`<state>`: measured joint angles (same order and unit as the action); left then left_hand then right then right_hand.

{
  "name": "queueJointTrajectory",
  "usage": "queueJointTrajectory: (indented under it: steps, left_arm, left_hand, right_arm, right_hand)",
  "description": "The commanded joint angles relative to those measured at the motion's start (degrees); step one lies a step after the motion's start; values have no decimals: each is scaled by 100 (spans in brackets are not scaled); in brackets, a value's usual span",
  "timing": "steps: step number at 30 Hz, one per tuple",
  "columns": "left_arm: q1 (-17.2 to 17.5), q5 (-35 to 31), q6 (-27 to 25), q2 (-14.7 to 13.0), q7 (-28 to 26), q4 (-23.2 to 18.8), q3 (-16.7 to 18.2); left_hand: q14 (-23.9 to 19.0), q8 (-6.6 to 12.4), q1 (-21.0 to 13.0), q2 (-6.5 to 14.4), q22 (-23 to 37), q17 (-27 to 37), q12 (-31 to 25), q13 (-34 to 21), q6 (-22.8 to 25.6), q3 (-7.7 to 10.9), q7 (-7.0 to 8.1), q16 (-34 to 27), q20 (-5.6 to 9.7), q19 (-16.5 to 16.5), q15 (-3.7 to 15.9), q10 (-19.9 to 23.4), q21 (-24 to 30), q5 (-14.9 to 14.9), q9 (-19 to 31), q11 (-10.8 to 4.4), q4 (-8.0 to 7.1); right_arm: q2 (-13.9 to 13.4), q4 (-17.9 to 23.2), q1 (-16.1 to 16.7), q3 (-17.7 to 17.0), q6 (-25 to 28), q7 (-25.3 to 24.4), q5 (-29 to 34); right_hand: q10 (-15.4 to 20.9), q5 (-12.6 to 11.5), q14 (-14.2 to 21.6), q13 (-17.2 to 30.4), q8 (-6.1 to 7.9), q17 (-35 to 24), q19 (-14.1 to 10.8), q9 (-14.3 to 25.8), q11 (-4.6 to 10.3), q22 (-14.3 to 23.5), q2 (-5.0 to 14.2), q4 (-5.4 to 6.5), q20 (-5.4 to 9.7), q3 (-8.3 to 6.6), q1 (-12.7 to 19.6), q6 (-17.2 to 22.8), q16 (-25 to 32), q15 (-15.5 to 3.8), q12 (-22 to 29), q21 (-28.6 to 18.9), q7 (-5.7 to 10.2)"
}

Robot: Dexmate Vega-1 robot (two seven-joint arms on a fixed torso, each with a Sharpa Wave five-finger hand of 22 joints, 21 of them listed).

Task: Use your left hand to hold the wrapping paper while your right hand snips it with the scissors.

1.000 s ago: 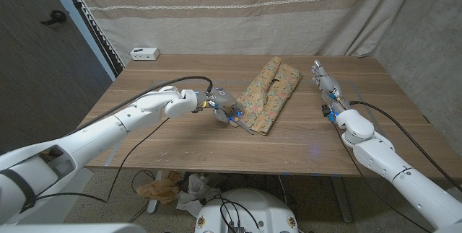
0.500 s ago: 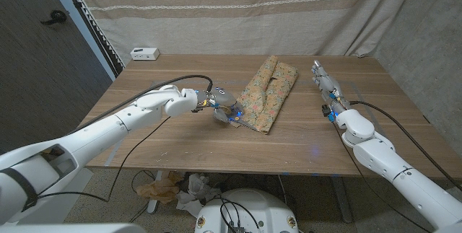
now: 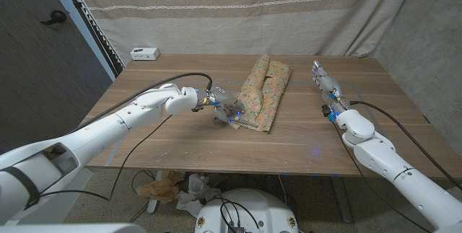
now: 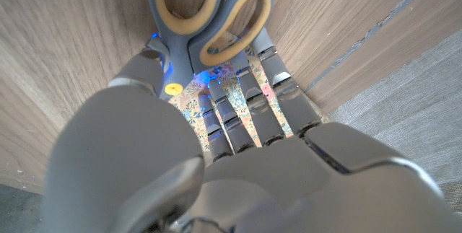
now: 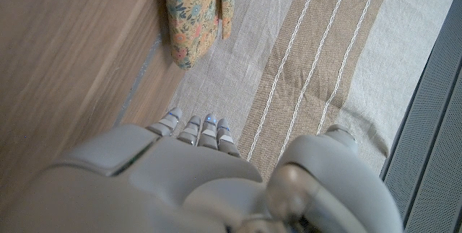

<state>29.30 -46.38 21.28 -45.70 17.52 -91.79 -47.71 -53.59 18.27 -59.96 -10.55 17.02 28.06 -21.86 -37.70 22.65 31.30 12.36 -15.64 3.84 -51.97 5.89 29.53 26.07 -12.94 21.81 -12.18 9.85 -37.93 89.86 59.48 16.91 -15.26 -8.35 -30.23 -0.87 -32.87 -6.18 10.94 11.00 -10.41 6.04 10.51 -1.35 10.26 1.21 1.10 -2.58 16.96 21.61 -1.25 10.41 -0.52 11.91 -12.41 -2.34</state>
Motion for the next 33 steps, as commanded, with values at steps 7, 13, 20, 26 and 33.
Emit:
queueJointTrajectory:
  steps: [7,13,20,26,33]
  left_arm:
    - [-106,1985,87,267,666,735,325]
    - [-159,2923,-8,368,1086,936,437]
    - [-122,3514,-4,440,1095,1129,515]
    - [-184,3560,81,461,1086,1237,451]
    - [-217,4162,67,546,1380,1411,492]
  left_hand:
    - [-1100,-559,-1704,385,1094,2764,227,-993,327,-1080,3,-853,774,-75,774,255,2925,218,359,-5,-86]
    - [-1385,-590,-2300,579,1454,2892,279,-1242,303,-1521,5,-1183,843,152,728,200,4119,269,481,-8,-84]
    - [-1743,-284,-2223,654,1234,3018,-396,-1931,1638,-2147,-6,-2135,880,-78,664,1053,4763,200,545,-12,-262]
    - [-2078,120,-1626,1100,965,2316,-419,-1275,3582,-2171,-210,-2005,877,232,627,2488,4877,240,283,46,-489]
    - [-2369,119,-1559,1088,589,1708,-259,-642,4407,-1900,-535,-1464,849,369,698,3378,4991,257,-86,70,-317]
  right_arm:
    - [-50,94,28,-39,55,-25,16]
    - [-57,108,33,-52,44,-20,16]
    - [-70,127,60,-73,47,-29,7]
    - [-86,147,80,-98,73,-41,-12]
    - [-98,135,87,-105,72,-27,-15]
  right_hand:
    - [-74,-58,-61,3,16,-7,14,25,-17,15,-10,-36,-61,7,95,-58,-1,3,0,13,42]
    - [-84,-62,-70,4,12,-8,22,26,-15,15,-5,-39,-77,6,102,-74,0,10,0,21,66]
    - [-92,-67,-85,4,16,-9,25,27,0,16,2,-43,-85,6,111,-74,0,21,2,28,95]
    - [-83,-70,-80,5,13,-10,18,27,9,17,6,-45,-84,6,116,-87,6,21,10,29,112]
    - [-73,-73,-77,5,16,-10,-5,27,10,17,13,-47,-75,5,122,-84,10,15,17,25,116]
